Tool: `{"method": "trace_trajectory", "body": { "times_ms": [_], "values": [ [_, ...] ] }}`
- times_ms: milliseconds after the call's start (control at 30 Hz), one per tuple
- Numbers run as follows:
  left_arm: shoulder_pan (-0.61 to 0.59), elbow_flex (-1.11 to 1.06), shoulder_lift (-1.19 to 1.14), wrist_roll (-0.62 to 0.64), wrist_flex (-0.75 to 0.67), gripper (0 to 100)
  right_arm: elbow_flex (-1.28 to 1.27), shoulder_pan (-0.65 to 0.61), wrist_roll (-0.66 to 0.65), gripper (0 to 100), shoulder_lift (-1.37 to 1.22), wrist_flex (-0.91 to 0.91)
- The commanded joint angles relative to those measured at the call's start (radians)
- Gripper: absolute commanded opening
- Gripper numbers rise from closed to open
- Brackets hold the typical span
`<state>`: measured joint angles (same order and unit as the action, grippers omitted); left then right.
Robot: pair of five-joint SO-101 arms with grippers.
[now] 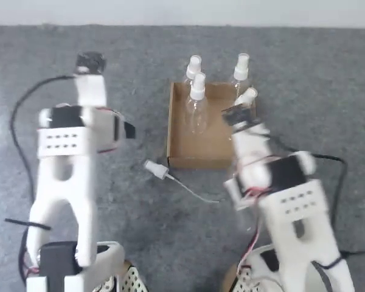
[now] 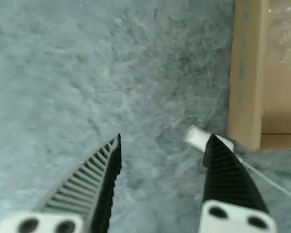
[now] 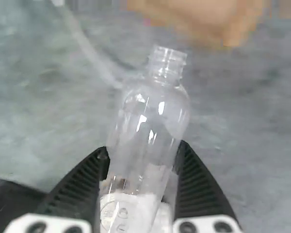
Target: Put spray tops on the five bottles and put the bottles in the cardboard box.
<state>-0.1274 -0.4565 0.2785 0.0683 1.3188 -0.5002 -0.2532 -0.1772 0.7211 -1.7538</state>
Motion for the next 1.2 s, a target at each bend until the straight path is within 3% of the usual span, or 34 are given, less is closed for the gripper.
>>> {"method": "trace_trajectory", "body": {
  "times_ms": [0,200,333,567,967,1167],
  "values": [
    [0.066,-0.127,0.006,0.121,-0.132,25,0.089,0.309,-0.239,0.6,-0.056,-0.044],
    [0.157,-0.288,0.006,0.265,-0.327,25,0.232,0.624,-0.531,0.6,-0.311,-0.033],
    [0.160,-0.349,0.005,0.272,-0.427,24,0.307,0.704,-0.545,0.6,-0.493,0.094],
    [0.157,-0.394,0.005,0.272,-0.433,22,0.307,0.728,-0.537,0.6,-0.700,0.349],
    [0.169,-0.367,-0.117,0.267,-0.431,22,0.305,0.728,-0.503,0.6,-0.805,0.519],
    [0.153,-0.255,-0.250,0.262,-0.324,21,0.311,0.727,-0.506,0.6,-0.848,0.550]
  ]
}}
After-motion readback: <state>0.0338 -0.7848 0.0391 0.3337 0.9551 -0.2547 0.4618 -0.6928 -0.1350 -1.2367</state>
